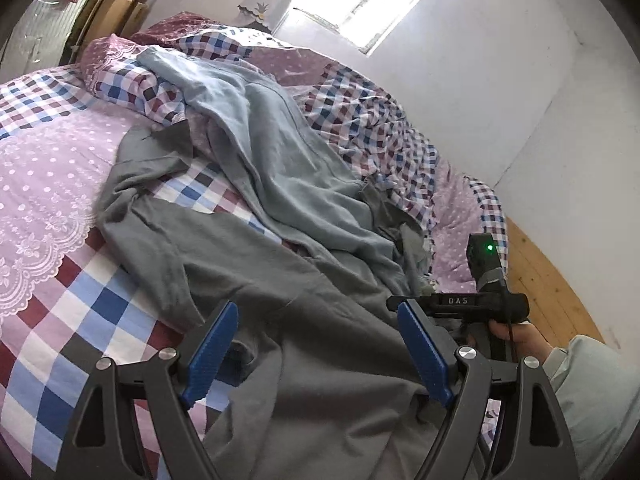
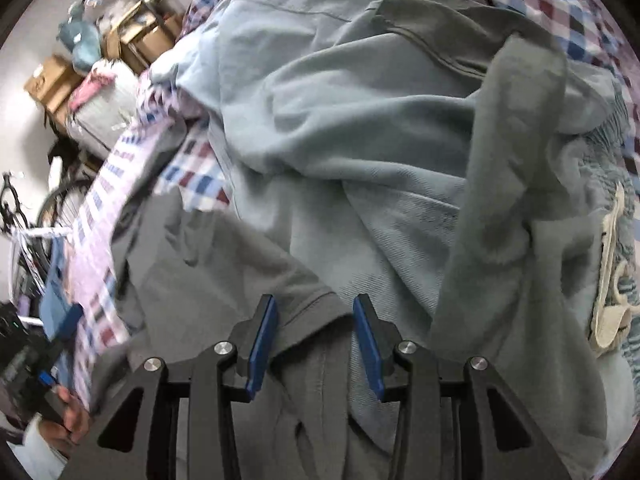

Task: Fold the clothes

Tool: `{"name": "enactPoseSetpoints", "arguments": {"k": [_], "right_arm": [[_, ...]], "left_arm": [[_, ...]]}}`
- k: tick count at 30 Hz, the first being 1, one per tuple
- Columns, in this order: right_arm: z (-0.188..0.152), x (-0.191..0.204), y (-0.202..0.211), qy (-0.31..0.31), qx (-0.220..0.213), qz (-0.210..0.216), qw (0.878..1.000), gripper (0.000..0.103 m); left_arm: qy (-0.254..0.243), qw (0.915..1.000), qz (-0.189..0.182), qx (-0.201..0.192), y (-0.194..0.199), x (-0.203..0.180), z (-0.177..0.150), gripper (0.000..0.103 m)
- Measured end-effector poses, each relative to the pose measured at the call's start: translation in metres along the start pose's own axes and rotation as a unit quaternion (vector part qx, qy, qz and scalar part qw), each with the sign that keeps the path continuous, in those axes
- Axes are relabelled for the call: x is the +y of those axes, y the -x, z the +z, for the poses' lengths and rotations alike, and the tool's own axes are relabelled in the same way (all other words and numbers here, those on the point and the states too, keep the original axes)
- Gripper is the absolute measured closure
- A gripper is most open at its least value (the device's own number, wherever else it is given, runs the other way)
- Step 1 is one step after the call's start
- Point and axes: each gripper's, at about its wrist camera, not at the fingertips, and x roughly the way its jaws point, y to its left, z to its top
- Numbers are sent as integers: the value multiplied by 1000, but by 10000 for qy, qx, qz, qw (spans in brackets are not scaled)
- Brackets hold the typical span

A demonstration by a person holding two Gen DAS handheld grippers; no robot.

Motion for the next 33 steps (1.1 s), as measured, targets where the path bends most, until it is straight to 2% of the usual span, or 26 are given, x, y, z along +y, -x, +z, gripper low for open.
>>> {"name": "enactPoseSetpoints", "arguments": {"k": [1,3,4,7,10,13,15,19,24,27,30,31,32,33], "right_arm": [[-1,3,-1,77,-11,-36,10000,63],[-1,11,1,247,-79,-122,9996,87],[1,17,2,351,-120,-236,9990,91],[7,39,7,731,-226,-568,9954,95],[20,71,12,1282,-373,-1151,9843,96],[40,111,19,1952,-656,-1875,9604,96],[57,142,23,2426,-939,-2371,9360,96],[92,186,17,2965,-1285,-2975,8983,96],[120,219,-10,3199,-1556,-3385,8711,96],[124,225,-39,3183,-1445,-3520,8683,94],[124,213,-77,3108,-764,-3598,8764,83],[122,208,-86,3025,-524,-3575,8820,73],[119,206,-87,2973,-462,-3526,8861,61],[115,205,-80,2913,-547,-3433,8912,56]], "left_arm": [[39,10000,21,13,0,2,0,18],[152,9999,30,4,1,6,1,18],[209,9998,34,-1,2,8,2,18],[428,9991,59,13,2,16,4,18],[641,9979,16,2,4,24,6,18],[731,9973,-11,-44,8,28,8,18],[778,9969,-24,-71,11,30,9,18],[883,9960,-34,-105,16,36,11,18],[1033,9945,-51,-146,20,44,14,18],[1093,9939,-75,-112,19,47,15,18],[1076,9942,-75,-27,16,47,14,18],[1065,9943,-73,6,15,47,13,18],[1039,9946,-64,18,14,47,13,18],[1012,9948,-55,29,14,46,13,18]]}}
